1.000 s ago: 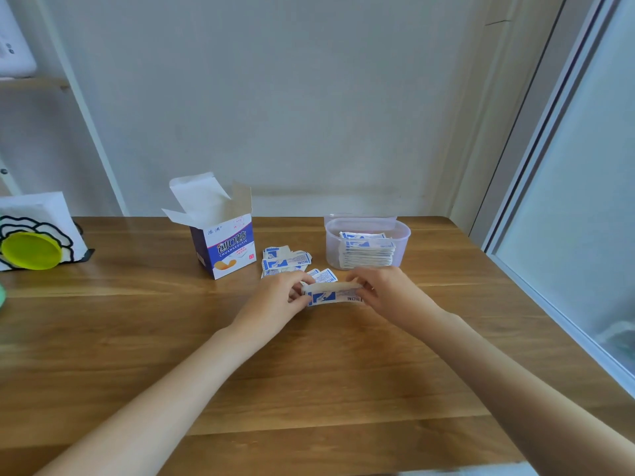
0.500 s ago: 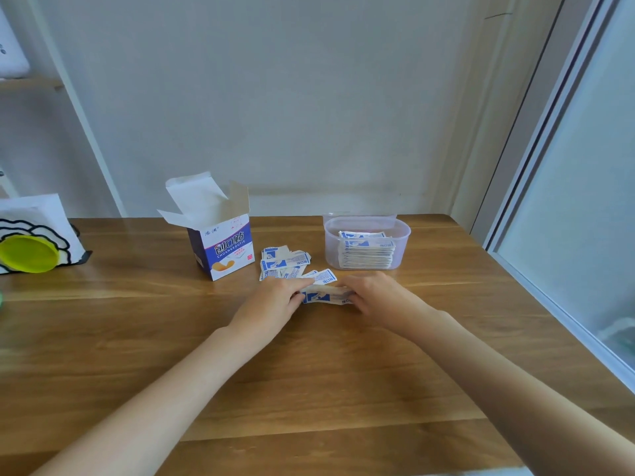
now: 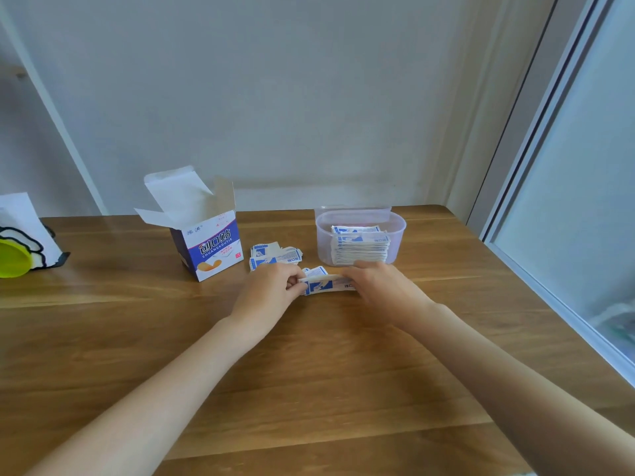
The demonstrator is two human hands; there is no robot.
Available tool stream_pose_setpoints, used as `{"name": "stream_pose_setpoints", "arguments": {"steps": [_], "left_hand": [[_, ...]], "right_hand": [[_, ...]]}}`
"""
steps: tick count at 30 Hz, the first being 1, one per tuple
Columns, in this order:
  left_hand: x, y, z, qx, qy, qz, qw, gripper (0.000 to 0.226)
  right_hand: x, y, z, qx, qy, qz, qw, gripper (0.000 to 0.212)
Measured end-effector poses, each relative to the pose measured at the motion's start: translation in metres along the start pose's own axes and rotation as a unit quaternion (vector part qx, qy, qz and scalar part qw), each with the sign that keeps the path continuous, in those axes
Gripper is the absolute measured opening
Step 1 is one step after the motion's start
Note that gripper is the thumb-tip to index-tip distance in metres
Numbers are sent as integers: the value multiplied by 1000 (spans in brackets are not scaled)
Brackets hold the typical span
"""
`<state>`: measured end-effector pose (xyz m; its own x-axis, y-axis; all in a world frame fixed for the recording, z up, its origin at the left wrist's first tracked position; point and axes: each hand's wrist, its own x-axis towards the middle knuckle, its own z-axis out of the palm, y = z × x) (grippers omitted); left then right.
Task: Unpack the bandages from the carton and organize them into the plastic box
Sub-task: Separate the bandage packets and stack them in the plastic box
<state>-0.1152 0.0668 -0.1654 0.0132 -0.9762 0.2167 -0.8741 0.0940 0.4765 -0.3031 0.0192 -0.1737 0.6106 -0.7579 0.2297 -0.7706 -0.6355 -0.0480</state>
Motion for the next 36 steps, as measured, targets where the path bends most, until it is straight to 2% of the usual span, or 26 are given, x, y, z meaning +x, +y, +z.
{"name": "stream_pose_setpoints", "arguments": {"steps": [3,9,13,16,19,21,24,26,28,31,33,36], "left_hand": [[-1,-1,2,-31,1,-18,999,23],[-2,0,3,-47,6,-26,999,32],[-1,1,3,-46,-2,-27,999,35],[-1,1,1,-43,-13,-28,999,31],[6,5,-6,-59,10,-16,998,19],[18,12,-15,-153,41,-45,986,12],[46,28,-29,-311,60,-95,944,13],[66,39,-32,-338,73,-104,933,12],[85,49,-30,-318,88,-110,938,17],[105,59,-18,-203,78,-111,970,14],[114,63,-11,-100,65,-93,988,2],[119,64,-6,-6,47,-71,996,9]], "right_hand": [[-2,1,3,9,24,-5,1000,21],[-1,-3,-1,110,20,13,994,24],[-2,-5,-3,96,9,-4,995,25],[-2,-4,-4,101,7,-2,995,29],[-3,1,-12,150,54,28,987,22],[3,6,-26,204,94,78,971,18],[23,20,-49,315,163,170,919,16],[38,30,-60,372,191,223,881,17],[49,40,-64,361,196,261,874,16],[60,48,-61,260,177,292,903,6],[66,50,-57,197,144,310,919,12],[73,53,-50,135,86,304,939,18]]}}
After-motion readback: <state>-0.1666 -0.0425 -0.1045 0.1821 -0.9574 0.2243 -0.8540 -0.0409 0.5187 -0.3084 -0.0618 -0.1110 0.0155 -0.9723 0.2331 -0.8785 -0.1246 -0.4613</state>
